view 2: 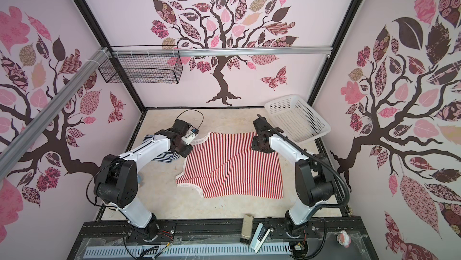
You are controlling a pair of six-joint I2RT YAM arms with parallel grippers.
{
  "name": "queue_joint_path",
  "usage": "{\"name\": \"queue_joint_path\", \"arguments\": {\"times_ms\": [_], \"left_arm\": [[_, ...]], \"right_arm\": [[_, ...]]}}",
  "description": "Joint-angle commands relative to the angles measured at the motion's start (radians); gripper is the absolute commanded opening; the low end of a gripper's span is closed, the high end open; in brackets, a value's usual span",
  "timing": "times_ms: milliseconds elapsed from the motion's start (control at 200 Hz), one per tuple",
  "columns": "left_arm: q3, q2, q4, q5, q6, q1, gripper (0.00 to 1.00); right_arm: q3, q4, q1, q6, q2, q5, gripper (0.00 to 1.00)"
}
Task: Fold and stack the tank tops
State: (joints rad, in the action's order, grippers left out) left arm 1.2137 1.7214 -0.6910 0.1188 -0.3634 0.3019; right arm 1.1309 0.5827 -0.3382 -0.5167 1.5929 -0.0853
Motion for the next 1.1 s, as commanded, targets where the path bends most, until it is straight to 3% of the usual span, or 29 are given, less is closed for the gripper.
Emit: {"name": "queue_joint_path", "arguments": {"times_ms": [0, 270, 560, 670, 906, 996, 1091], "left_arm": [[0.019, 0.079, 0.03, 0.012, -0.024, -0.044, 0.39], [0.036, 0.162, 0.065, 0.002, -0.05, -0.194, 0.39], [0.07, 0.213, 0.044, 0.011, -0.066, -0.288, 0.37], [0.043, 0.143, 0.02, -0.095, -0.052, -0.265, 0.37], [-0.036, -0.023, 0.067, -0.129, -0.027, -0.085, 0.38], [-0.031, -0.018, 0.085, -0.156, -0.02, -0.033, 0.39], [0.011, 0.046, 0.079, -0.103, -0.03, -0.001, 0.39]], "right_arm": [[-0.117, 0.0, -0.007, -0.037, -0.083, 0.0, 0.46], [-0.343, -0.006, -0.033, -0.054, -0.29, 0.001, 0.46], [-0.462, -0.057, -0.058, -0.082, -0.283, 0.013, 0.46], [-0.46, -0.054, -0.094, -0.104, -0.277, 0.001, 0.46], [-0.502, -0.087, -0.149, -0.145, -0.219, -0.022, 0.46], [-0.512, -0.093, -0.172, -0.167, -0.204, -0.038, 0.46], [-0.514, -0.091, -0.185, -0.181, -0.201, -0.043, 0.46]]}}
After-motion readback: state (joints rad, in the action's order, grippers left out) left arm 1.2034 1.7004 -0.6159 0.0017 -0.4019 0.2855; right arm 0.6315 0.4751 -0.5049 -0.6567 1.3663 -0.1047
